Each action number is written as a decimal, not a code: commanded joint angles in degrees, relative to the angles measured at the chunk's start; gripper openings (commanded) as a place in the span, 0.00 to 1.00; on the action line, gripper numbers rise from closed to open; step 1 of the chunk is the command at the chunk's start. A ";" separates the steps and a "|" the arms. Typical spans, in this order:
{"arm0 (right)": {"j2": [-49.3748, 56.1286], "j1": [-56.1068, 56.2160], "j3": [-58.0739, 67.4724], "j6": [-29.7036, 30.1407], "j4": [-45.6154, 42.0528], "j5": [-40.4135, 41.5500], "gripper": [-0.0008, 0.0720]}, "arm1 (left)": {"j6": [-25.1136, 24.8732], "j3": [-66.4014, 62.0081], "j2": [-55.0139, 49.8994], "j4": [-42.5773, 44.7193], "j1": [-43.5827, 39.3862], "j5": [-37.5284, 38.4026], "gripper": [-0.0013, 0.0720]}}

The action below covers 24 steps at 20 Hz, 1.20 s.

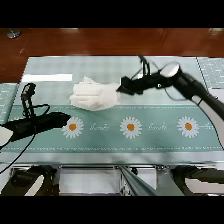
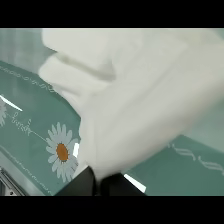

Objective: Fold the shirts.

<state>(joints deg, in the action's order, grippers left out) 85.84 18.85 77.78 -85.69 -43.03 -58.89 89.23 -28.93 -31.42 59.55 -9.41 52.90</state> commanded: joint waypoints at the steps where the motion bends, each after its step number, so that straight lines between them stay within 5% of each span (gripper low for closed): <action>1: 0.48 -0.92 23.78 -8.37 -19.82 -14.29 0.06 | 0.00 0.02 -0.04 0.02 -0.02 -0.02 0.04; 5: 0.31 -7.23 42.29 -11.19 -29.44 -29.22 0.06 | 0.00 0.02 -0.04 0.00 -0.02 0.00 0.04; 12: -7.45 -32.22 41.55 -11.23 -30.69 -47.41 0.06 | 0.00 0.02 -0.04 0.00 -0.02 0.00 0.04; 18: -20.22 -54.69 23.91 -11.89 -31.80 -47.43 0.06 | 0.02 0.02 -0.04 0.00 -0.02 0.00 0.05; 24: -37.46 -72.85 -4.85 -12.24 -52.24 -46.84 0.06 | 0.00 0.02 -0.04 0.00 -0.02 -0.33 0.04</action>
<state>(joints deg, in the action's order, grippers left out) 55.90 -45.76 85.56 -97.06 -85.25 -105.80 89.25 -28.93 -31.42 59.53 -9.41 52.88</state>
